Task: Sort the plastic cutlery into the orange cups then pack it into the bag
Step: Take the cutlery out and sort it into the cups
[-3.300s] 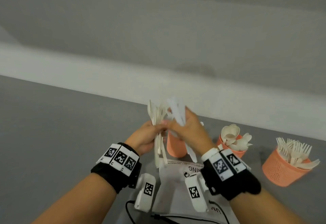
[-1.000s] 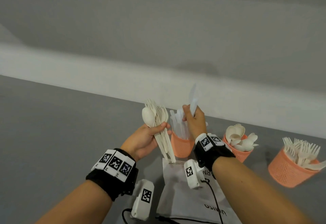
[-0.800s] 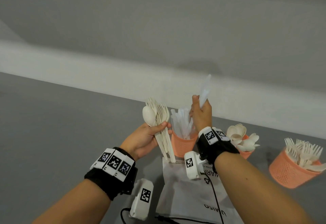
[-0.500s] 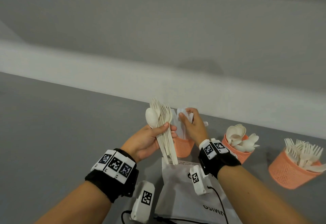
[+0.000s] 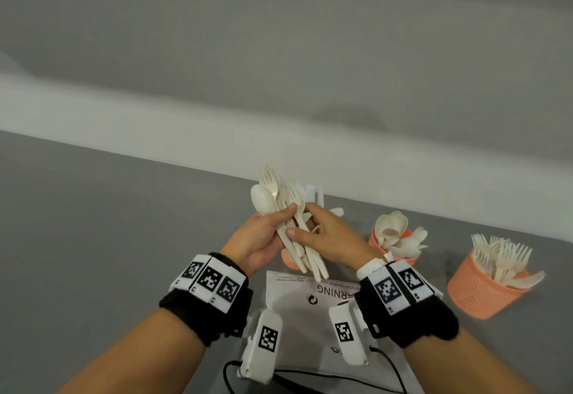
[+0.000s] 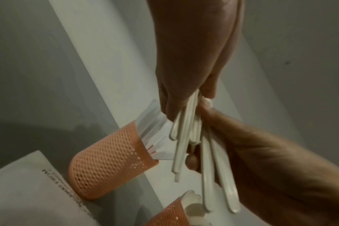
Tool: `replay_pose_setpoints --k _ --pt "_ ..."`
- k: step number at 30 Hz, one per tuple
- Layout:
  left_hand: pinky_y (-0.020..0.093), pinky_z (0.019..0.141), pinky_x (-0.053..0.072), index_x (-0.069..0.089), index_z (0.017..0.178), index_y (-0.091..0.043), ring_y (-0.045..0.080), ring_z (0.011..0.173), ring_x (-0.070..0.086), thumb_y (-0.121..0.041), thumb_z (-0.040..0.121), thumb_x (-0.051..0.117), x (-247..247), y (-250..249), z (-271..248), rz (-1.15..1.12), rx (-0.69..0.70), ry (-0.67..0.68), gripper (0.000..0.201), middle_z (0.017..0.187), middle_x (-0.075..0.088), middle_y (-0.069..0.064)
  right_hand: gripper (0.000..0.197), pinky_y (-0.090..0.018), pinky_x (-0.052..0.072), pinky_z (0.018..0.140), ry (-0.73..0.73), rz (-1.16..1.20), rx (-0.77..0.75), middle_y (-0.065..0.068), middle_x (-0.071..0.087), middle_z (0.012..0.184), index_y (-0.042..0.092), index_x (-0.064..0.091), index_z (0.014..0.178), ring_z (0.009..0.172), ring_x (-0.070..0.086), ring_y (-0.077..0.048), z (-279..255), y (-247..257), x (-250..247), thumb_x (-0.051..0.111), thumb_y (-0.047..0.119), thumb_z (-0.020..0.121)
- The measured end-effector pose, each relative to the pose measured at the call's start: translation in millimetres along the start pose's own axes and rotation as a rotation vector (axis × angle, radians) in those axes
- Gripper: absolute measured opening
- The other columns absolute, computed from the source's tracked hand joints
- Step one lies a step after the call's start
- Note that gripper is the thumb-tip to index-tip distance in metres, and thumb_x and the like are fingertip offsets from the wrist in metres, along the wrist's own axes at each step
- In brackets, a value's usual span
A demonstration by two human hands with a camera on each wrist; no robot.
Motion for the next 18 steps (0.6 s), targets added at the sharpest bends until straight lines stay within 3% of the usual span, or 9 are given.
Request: replay_pose_setpoints --k 4,6,8,10,12,15,18 --pt "0.033 0.075 0.059 0.059 0.114 0.0 0.023 0.088 0.07 -0.015 0.097 0.044 17.7 9.6 2.9 0.048 -0.058 0.023 0.027 0.099 0.07 0.015 0.027 -0.044 0.051 0.088 0.022 0.024 0.045 -0.011 0.065 0.105 0.009 0.052 0.116 0.095 0.063 -0.025 -15.5 -5.0 -12.3 0.048 0.024 0.094" --pt "0.035 0.076 0.059 0.058 0.113 0.0 0.023 0.086 0.069 -0.015 0.097 0.044 27.3 15.1 6.0 0.068 -0.084 0.019 0.027 0.1 0.068 0.016 0.023 -0.043 0.054 0.082 0.01 0.061 0.06 -0.004 0.063 0.091 0.009 0.051 0.114 0.081 0.062 -0.02 -25.7 -7.5 -19.8 0.042 0.02 0.097" --pt "0.037 0.075 0.057 0.059 0.106 -0.001 0.023 0.08 0.067 -0.015 0.096 0.046 37.4 21.8 9.7 0.084 -0.104 0.0 0.022 0.093 0.066 0.015 0.022 -0.035 0.055 0.069 -0.01 0.105 0.064 0.0 0.06 0.081 0.015 0.048 0.116 0.066 0.059 -0.013 -35.4 -13.0 -27.0 0.037 0.021 0.098" --pt "0.035 0.068 0.057 0.061 0.097 -0.003 0.02 0.069 0.067 -0.012 0.096 0.046 48.2 28.6 11.5 0.097 -0.117 -0.015 0.017 0.08 0.066 0.011 0.023 -0.026 0.051 0.057 -0.032 0.154 0.079 0.001 0.058 0.076 0.021 0.044 0.12 0.06 0.056 -0.011 -42.5 -19.8 -32.2 0.035 0.021 0.098" --pt "0.029 0.056 0.057 0.062 0.089 -0.005 0.016 0.06 0.066 -0.01 0.096 0.047 59.2 35.4 12.6 0.108 -0.128 -0.021 0.018 0.068 0.066 0.007 0.023 -0.023 0.048 0.053 -0.073 0.192 0.091 0.002 0.057 0.074 0.022 0.045 0.119 0.059 0.055 -0.01 -49.5 -27.7 -37.7 0.037 0.022 0.097" --pt "0.026 0.053 0.055 0.064 0.084 -0.007 0.014 0.061 0.063 -0.011 0.093 0.052 72.3 45.2 14.9 0.183 -0.136 -0.041 0.016 0.068 0.065 0.005 0.024 -0.016 0.043 0.048 -0.118 0.2 0.054 0.008 0.055 0.07 0.02 0.048 0.117 0.052 0.055 0.001 -59.1 -39.1 -45.4 0.046 0.029 0.095" --pt "0.024 0.048 0.047 0.059 0.073 -0.008 0.011 0.044 0.05 -0.016 0.091 0.057 81.6 55.4 18.0 0.247 -0.149 -0.044 0.02 0.051 0.052 0.001 0.008 -0.014 0.042 0.045 -0.161 0.344 0.064 0.004 0.054 0.066 0.023 0.052 0.102 0.046 0.052 0.0 -69.6 -46.9 -53.1 0.047 0.025 0.095"
Point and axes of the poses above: each hand's wrist, its own z-axis towards the middle knuckle, its own x-axis out of the palm, y = z × x, the point moved 2 cm from there along z, towards the middle knuckle
